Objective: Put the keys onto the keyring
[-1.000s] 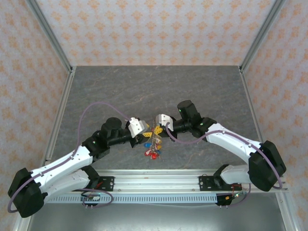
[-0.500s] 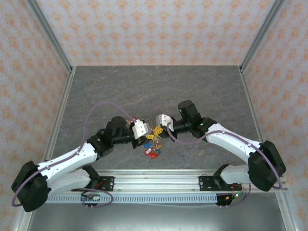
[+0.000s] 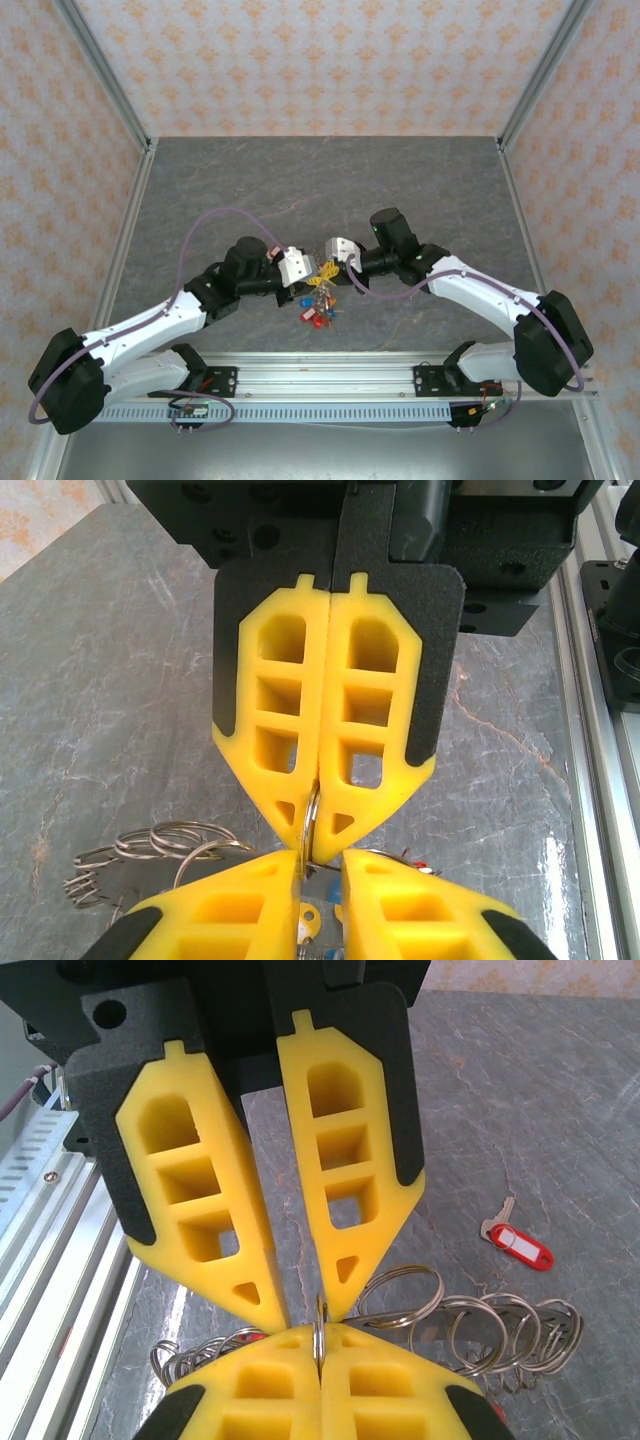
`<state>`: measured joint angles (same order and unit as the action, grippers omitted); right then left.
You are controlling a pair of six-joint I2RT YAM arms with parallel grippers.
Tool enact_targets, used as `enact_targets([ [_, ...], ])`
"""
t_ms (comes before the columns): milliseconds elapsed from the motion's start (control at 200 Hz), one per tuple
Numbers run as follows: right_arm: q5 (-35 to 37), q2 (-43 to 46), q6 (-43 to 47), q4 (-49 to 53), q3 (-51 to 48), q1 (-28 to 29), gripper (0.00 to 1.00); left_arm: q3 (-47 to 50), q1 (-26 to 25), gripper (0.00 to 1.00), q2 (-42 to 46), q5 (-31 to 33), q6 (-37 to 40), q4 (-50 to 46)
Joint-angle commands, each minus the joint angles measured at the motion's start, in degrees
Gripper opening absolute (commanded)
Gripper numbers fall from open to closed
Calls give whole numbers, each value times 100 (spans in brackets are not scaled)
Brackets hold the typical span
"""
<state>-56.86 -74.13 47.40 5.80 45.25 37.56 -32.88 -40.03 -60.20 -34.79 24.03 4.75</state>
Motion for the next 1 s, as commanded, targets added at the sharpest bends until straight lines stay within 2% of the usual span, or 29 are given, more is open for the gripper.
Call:
enact_targets([
  [0,-309,-5,254,-40,156,43,0,-260,-4,13,-18,-239,156,21],
  [160,-378,-14,330,140,252,41,0,-371,2,0,-113,-263,326,-224],
  [345,-307,6,290,135,209,41,0,-356,-5,0,-167,-301,317,-161],
  [581,186,156,248,61,-81,39,10,-89,6,0,-70,-91,122,216],
  [996,426,267,54,-309,-390,32,11,115,5,0,-70,-101,-77,495],
])
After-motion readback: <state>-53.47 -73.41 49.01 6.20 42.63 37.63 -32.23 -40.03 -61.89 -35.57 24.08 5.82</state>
